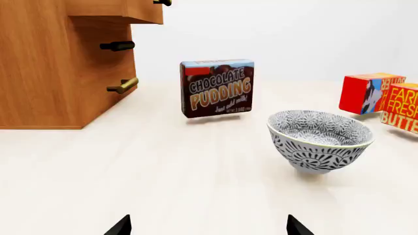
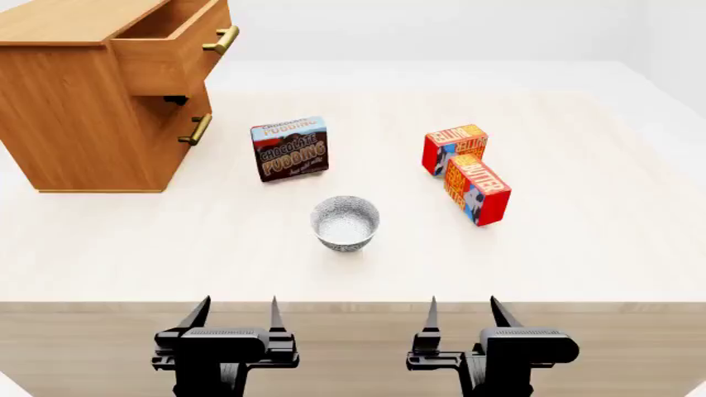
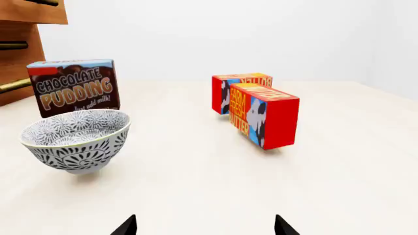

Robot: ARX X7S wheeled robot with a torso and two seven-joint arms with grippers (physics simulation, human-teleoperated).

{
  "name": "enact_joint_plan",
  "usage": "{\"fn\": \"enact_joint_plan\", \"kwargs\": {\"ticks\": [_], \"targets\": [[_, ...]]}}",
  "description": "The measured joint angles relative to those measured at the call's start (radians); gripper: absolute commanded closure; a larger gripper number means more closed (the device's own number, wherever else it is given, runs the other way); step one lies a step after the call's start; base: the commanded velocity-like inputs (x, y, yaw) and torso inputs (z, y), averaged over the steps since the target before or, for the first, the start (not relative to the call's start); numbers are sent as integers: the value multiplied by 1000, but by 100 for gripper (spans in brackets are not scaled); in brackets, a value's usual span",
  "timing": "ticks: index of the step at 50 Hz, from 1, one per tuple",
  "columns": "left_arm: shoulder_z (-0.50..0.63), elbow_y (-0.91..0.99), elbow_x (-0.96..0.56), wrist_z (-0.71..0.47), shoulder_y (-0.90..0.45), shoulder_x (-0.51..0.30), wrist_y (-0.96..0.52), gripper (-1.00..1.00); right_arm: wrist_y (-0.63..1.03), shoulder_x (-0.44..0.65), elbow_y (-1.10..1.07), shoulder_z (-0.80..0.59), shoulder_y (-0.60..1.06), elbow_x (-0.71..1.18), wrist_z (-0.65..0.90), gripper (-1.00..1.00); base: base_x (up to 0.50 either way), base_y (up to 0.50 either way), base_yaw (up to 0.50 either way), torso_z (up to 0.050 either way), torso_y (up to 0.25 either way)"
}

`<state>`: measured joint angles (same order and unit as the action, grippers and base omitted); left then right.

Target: Put the bowl in the top drawer of the cabinet.

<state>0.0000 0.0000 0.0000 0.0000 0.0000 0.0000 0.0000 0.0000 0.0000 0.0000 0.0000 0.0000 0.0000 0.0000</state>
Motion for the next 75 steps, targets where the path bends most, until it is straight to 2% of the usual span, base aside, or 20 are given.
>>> {"fn": "enact_joint_plan", "kwargs": {"ticks": [12, 23, 39, 48, 60, 75], "targets": [[27, 18, -47, 5, -5, -31, -56, -100, 50, 25, -9, -29, 1, 21, 33, -100, 0, 0, 0, 0, 0], [53, 4, -88, 19, -30, -61, -135, -100, 60, 54, -16, -55, -4, 32, 58, -100, 0, 498, 0, 0, 0], [92, -20, -90, -1, -61, -86, -163, -100, 65, 83, -8, -87, 4, 38, 85, -100, 0, 469, 0, 0, 0], [107, -24, -111, 13, -84, -104, -147, -100, 119, 95, -12, -104, 28, 30, 110, -100, 0, 0, 0, 46, 0], [134, 59, -159, 53, -207, -144, -301, -100, 365, 131, -107, -103, 137, 45, 103, -100, 0, 0, 0, 50, 0], [176, 2, -170, 78, -543, -160, -556, -100, 816, 168, -206, -68, 466, 112, 72, -100, 0, 0, 0, 50, 0]]}}
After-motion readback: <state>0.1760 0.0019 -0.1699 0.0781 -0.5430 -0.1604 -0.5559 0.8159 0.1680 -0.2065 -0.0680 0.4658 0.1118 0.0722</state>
